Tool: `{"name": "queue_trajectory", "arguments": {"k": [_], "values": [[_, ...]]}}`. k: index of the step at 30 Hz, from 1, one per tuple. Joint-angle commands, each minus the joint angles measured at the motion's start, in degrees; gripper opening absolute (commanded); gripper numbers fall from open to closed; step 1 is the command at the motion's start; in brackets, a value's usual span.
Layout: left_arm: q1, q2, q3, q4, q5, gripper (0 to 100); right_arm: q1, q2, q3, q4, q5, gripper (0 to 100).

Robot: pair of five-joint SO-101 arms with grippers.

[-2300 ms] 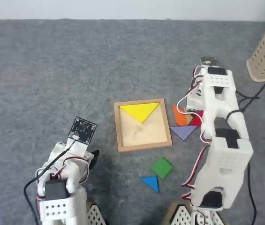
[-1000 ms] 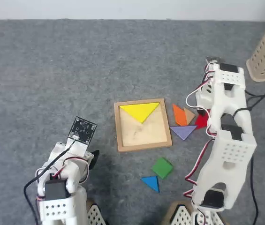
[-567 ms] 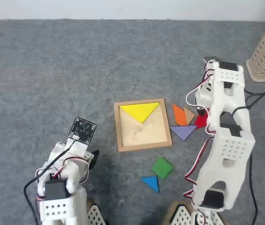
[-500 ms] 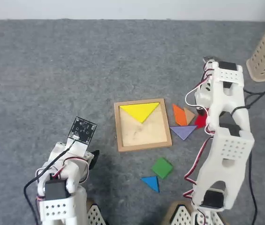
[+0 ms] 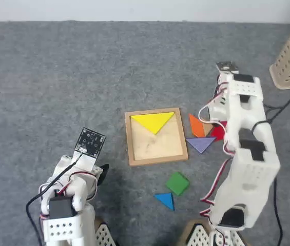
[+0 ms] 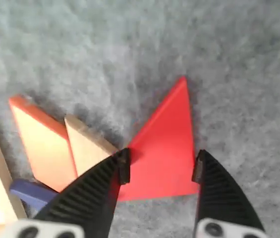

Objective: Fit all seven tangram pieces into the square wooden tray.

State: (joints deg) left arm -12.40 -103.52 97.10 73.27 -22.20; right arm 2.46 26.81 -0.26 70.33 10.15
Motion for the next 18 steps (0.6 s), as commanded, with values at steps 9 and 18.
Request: {"name": "queue_trajectory", "arguments": {"k": [9, 18], "values": [[0.26, -0.88, -0.48, 0.26, -0.44, 28, 0.92, 3.65, -1.76, 2.77, -0.53, 21.7], [0.26, -0.88, -0.48, 0.26, -0.44, 28, 9.45, 5.05, -11.96, 4.88, -0.26, 19.1]]}}
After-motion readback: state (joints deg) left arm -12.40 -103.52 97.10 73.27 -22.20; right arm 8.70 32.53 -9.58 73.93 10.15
